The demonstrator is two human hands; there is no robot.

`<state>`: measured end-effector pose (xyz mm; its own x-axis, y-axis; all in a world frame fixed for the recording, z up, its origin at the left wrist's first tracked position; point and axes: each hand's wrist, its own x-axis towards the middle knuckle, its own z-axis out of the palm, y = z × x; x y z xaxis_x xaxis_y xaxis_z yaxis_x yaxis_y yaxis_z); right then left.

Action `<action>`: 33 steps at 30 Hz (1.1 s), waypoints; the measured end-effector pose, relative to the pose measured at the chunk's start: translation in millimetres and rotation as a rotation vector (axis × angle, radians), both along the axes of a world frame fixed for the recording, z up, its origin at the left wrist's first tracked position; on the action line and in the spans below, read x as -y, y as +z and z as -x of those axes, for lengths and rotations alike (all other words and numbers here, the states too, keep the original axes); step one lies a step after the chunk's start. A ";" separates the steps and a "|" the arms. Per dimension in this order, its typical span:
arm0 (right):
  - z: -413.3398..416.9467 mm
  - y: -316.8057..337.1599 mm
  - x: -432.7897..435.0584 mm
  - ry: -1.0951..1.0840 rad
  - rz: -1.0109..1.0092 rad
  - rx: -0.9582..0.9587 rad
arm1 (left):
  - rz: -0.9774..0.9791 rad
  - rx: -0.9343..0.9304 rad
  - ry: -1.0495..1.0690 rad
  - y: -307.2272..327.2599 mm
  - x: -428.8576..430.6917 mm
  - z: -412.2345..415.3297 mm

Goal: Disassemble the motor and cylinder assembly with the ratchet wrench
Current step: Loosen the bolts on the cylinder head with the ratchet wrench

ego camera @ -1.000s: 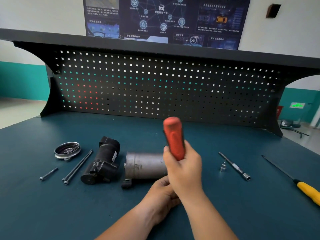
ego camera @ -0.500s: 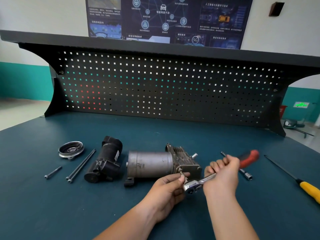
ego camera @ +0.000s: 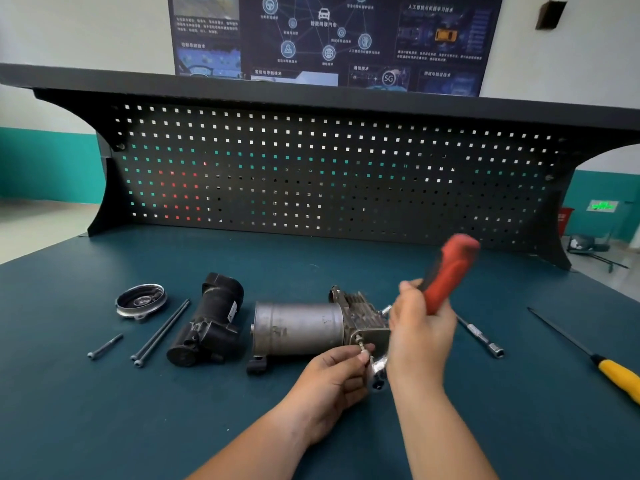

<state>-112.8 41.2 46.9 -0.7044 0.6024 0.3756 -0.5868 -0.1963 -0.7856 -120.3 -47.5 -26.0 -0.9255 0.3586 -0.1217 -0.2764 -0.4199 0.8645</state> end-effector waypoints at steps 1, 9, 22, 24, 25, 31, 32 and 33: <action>-1.3 -0.8 5.0 0.001 -0.152 -0.014 | 0.014 -0.020 -0.002 0.0 0.1 -0.6; -0.4 -3.2 33.2 0.101 -0.914 -0.103 | 0.036 -0.121 -0.033 3.6 2.8 -2.4; 13.3 -4.2 -26.7 0.094 0.471 0.161 | -0.006 0.023 0.052 -0.8 -4.0 1.4; 14.5 -14.9 -35.9 0.123 0.667 0.233 | -0.015 0.018 0.050 -1.3 -3.9 1.0; 14.6 -19.8 -38.6 0.134 0.737 0.256 | -0.014 0.015 0.049 -1.5 -4.1 0.8; 12.5 -18.0 -35.1 0.078 0.638 0.219 | 0.037 -0.005 0.038 -3.4 -3.7 1.5; 11.6 -14.2 -31.8 0.051 0.563 0.193 | 0.042 -0.009 0.036 -3.0 -3.0 1.4; 10.4 -10.3 -28.3 0.026 0.490 0.163 | 0.044 -0.011 0.033 -2.2 -2.1 1.0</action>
